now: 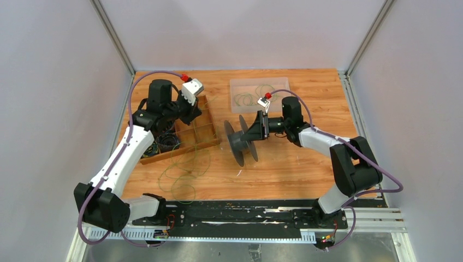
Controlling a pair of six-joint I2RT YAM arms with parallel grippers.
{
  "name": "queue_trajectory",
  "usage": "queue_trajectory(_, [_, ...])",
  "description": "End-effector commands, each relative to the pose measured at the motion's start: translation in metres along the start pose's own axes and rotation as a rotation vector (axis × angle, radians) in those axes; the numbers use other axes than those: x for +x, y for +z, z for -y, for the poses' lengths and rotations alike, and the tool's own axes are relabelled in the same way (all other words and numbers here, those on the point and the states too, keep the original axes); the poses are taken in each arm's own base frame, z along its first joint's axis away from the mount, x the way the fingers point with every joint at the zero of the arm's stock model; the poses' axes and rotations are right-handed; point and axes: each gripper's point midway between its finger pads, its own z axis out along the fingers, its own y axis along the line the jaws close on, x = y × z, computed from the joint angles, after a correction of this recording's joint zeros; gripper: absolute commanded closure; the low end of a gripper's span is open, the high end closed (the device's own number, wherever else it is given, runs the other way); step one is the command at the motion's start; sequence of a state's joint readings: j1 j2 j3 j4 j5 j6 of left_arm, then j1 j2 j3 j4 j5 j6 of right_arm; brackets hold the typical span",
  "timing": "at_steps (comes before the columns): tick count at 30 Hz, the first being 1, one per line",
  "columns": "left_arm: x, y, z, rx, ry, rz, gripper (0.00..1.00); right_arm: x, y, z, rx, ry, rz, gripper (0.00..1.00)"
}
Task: Wrap the cables
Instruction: Place the cable reel at the center of the board.
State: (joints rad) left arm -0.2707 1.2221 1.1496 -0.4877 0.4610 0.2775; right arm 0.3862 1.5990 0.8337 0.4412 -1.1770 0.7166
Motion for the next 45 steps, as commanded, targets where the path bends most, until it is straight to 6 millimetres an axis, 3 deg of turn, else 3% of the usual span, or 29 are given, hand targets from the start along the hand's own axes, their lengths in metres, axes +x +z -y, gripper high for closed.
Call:
queue_trajectory(1, [-0.004, -0.004, 0.001, 0.004, 0.009, 0.021, 1.0, -0.002, -0.005, 0.01, 0.051, 0.008, 0.005, 0.22])
queue_trajectory(17, [-0.001, -0.003, 0.003, 0.013, 0.011, 0.013, 1.0, 0.004, -0.011, 0.014, 0.088, 0.004, -0.049, 0.2])
queue_trajectory(39, [-0.004, -0.003, 0.005, 0.032, 0.013, 0.019, 1.0, -0.012, -0.032, 0.005, 0.141, -0.083, -0.05, 0.19])
queue_trajectory(45, [-0.005, -0.004, 0.007, 0.037, 0.013, 0.024, 1.0, -0.009, -0.035, 0.009, 0.155, -0.075, -0.057, 0.19])
